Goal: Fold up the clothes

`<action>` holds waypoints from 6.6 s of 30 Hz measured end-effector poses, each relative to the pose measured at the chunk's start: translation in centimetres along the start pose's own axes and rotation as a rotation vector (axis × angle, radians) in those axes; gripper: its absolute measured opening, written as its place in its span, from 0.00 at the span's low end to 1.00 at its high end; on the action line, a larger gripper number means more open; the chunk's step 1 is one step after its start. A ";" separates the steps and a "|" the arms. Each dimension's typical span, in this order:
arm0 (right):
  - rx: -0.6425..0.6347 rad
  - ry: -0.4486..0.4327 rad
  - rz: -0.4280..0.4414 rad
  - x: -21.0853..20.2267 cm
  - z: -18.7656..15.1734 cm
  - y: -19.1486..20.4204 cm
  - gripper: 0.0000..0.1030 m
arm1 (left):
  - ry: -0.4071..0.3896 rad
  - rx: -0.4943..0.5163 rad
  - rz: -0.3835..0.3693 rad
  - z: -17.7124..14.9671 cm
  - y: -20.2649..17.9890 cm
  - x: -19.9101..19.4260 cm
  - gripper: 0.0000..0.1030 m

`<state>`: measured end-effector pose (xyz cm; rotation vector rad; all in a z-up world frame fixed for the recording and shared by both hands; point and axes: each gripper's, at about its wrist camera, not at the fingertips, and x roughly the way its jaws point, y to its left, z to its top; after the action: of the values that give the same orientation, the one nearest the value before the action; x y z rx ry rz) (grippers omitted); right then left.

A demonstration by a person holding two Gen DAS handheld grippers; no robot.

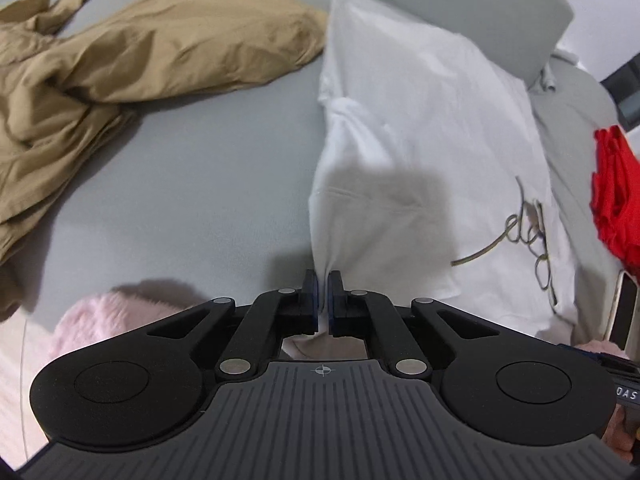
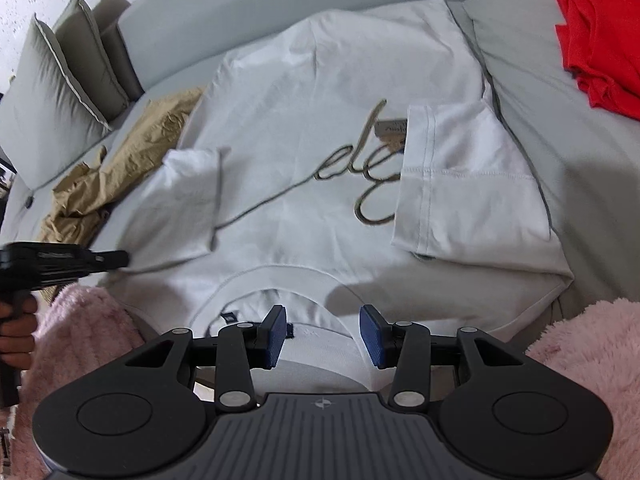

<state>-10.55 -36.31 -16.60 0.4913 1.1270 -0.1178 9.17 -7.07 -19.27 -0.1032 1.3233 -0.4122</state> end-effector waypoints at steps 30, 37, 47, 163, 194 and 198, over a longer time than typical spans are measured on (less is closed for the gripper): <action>0.405 0.057 -0.017 1.4 -1.4 -5.7 0.44 | 0.102 0.021 -0.026 -6.9 -7.6 2.4 0.45; 0.270 0.034 -0.088 -0.1 -1.4 -4.5 0.08 | 0.055 0.116 0.027 -7.7 -9.5 1.0 0.06; 0.142 -0.069 0.044 -3.6 -0.8 -5.2 0.46 | 0.079 0.314 0.086 -9.1 -11.8 0.1 0.30; -0.117 -0.438 -0.254 -7.0 15.4 -10.5 0.03 | -0.385 0.260 0.283 9.6 -8.9 -3.0 0.05; -0.067 -0.221 -0.277 -8.1 0.4 -10.7 0.36 | -0.226 0.242 0.317 -5.2 -6.3 -5.8 0.32; -0.006 -0.219 -0.168 -9.5 1.1 -10.5 0.33 | -0.323 0.269 0.229 -5.8 -6.8 -8.4 0.20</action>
<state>-17.26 -47.56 -11.08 0.3685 0.9520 -0.3076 0.45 -9.54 -10.98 0.1982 0.9392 -0.3568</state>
